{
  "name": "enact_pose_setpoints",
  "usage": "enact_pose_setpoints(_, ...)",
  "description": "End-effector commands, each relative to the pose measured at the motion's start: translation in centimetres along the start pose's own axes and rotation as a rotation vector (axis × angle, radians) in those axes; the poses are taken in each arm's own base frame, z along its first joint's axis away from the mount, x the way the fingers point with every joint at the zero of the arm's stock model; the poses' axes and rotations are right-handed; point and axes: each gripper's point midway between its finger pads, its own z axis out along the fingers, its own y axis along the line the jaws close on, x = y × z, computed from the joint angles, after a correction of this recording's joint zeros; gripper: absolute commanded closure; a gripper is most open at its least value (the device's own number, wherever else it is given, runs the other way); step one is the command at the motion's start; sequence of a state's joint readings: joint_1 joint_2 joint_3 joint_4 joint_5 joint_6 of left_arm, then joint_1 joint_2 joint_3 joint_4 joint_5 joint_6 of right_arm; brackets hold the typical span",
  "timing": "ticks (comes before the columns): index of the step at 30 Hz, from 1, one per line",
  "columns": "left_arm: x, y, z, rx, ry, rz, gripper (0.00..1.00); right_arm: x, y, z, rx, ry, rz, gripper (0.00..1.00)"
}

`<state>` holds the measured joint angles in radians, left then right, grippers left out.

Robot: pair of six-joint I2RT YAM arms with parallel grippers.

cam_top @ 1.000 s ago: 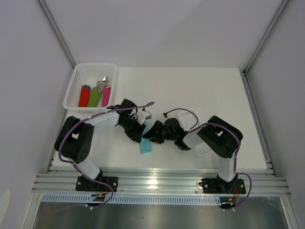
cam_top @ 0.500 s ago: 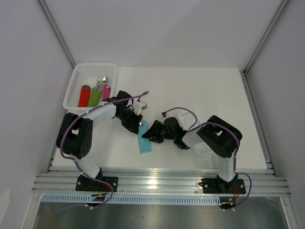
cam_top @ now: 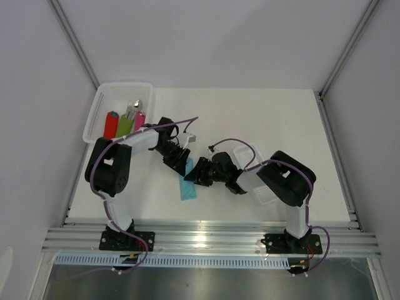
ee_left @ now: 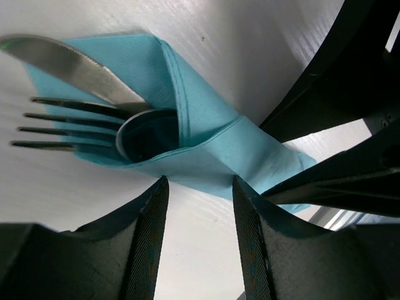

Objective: Place the utensils on the paper napkin and roll it up

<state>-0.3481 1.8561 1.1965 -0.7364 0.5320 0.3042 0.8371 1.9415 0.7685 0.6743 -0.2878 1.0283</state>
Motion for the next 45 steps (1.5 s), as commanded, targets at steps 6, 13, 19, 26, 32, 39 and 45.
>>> enact_pose_setpoints(6,-1.4,-2.3,0.3,0.154,-0.035,-0.055,0.5,3.9,-9.5,-0.3,0.329,0.063,0.013,0.51)
enact_pose_setpoints(13,-1.6,-2.9,0.7,0.201,-0.06,-0.063,0.51,3.7,-9.7,0.2,0.318,0.038,0.021,0.51)
enact_pose_setpoints(19,-2.0,-3.2,0.4,0.206,-0.083,-0.052,0.52,3.6,-10.2,-0.2,0.359,0.015,0.04,0.51)
enact_pose_setpoints(26,-1.6,-2.6,-0.2,0.144,-0.086,-0.028,0.52,2.4,-11.9,-3.1,0.494,-0.122,0.11,0.52)
enact_pose_setpoints(32,-1.5,-2.1,-1.6,0.07,-0.104,0.001,0.51,2.1,-11.3,-3.4,0.504,-0.151,0.111,0.51)
enact_pose_setpoints(39,-0.9,-1.5,-1.9,0.036,-0.103,0.005,0.5,2.9,-11.6,-1.8,0.47,-0.11,0.118,0.51)
enact_pose_setpoints(45,0.4,-0.6,-1.3,0.043,-0.063,-0.04,0.51,3.2,-11.8,-1.5,0.455,-0.097,0.117,0.51)
